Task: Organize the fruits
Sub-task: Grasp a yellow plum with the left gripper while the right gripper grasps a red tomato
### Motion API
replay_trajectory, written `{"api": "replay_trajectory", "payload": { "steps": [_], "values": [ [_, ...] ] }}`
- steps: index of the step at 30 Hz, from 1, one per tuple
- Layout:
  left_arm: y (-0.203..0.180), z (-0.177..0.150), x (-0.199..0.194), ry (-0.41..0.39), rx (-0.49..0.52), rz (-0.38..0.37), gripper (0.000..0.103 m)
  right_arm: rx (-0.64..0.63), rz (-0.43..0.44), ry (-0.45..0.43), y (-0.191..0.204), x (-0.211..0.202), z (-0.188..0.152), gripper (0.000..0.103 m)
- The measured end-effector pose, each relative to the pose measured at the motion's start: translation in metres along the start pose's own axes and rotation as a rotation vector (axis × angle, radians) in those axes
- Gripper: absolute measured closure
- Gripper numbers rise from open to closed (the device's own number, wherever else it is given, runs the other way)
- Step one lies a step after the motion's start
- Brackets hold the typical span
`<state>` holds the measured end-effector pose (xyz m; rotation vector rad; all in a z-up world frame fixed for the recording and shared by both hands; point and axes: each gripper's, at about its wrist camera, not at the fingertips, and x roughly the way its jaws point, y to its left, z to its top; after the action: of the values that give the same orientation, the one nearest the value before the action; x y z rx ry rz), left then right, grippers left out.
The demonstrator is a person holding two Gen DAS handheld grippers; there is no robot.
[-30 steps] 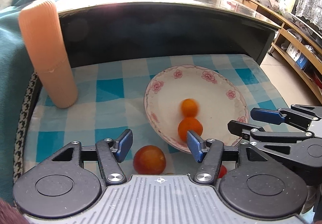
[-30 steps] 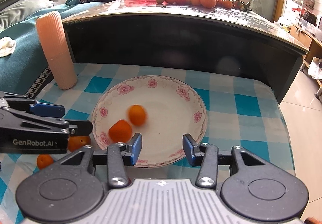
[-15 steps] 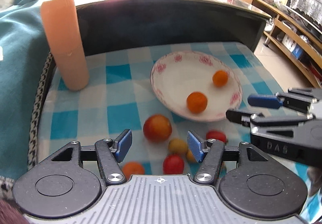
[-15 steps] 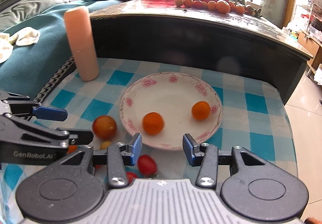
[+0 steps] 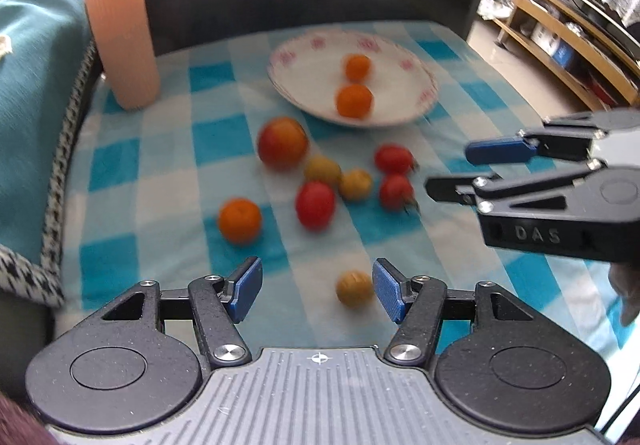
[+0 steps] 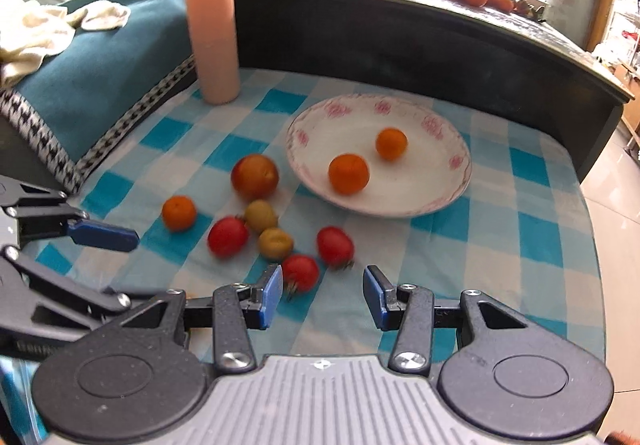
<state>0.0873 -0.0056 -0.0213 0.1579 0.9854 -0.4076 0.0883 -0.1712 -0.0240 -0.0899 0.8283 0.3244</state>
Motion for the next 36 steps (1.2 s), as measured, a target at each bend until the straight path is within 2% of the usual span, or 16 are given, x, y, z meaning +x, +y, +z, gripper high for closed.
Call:
{"api": "replay_trajectory", "payload": {
  "steps": [5, 15, 21, 28, 36],
  "values": [
    [-0.012, -0.012, 0.010, 0.022, 0.038, 0.002, 0.035, -0.005, 0.002, 0.017, -0.004, 0.001, -0.008, 0.044],
    [-0.018, -0.011, 0.026, 0.005, 0.058, 0.011, 0.036, 0.008, 0.036, 0.029, -0.011, 0.011, -0.007, 0.044],
    [-0.025, -0.016, 0.031, 0.009, 0.112, 0.030, 0.041, -0.020, 0.060, 0.031, -0.006, 0.019, -0.006, 0.044],
    [-0.021, -0.015, 0.030, 0.002, 0.095, 0.023, 0.056, -0.017, 0.071, 0.048, -0.005, 0.035, -0.004, 0.043],
    [-0.022, -0.016, 0.030, -0.003, 0.113, 0.022, 0.057, -0.046, 0.064, 0.065, 0.004, 0.050, -0.003, 0.044]
  ]
}}
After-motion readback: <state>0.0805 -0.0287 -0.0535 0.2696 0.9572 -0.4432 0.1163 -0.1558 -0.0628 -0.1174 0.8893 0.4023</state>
